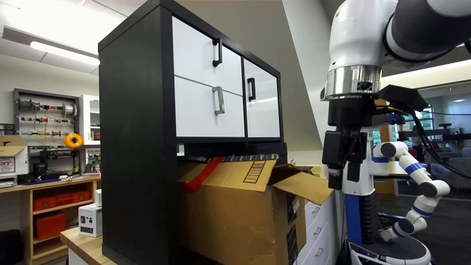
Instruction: Slide the box inwards
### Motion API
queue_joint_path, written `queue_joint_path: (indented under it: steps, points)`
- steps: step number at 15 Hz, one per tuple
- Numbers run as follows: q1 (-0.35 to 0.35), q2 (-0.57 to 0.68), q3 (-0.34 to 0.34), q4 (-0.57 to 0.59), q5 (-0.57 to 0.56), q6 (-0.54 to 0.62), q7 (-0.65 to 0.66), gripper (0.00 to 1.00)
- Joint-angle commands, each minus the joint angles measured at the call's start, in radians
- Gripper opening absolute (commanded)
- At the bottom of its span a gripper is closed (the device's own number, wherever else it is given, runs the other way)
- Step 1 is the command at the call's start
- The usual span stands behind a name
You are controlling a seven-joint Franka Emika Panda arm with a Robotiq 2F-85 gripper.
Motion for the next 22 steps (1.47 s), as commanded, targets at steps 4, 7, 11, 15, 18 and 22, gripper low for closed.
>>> queue_joint_path:
  steps: [4, 7, 11, 15, 18, 22]
  points:
    - [0.005, 0.024, -0.012, 0.010, -0.021, 0.032, 0.002, 1.00]
    - [0.001, 0.052, -0.019, 0.015, -0.033, 0.083, -0.012, 1.00]
    - [-0.006, 0.102, -0.052, 0.013, -0.037, 0.189, -0.048, 1.00]
    - [-0.018, 0.151, -0.107, 0.014, -0.025, 0.250, -0.093, 1.00]
    - [-0.024, 0.181, -0.146, 0.007, -0.016, 0.278, -0.129, 1.00]
    - [-0.014, 0.221, -0.183, 0.004, 0.008, 0.331, -0.191, 1.00]
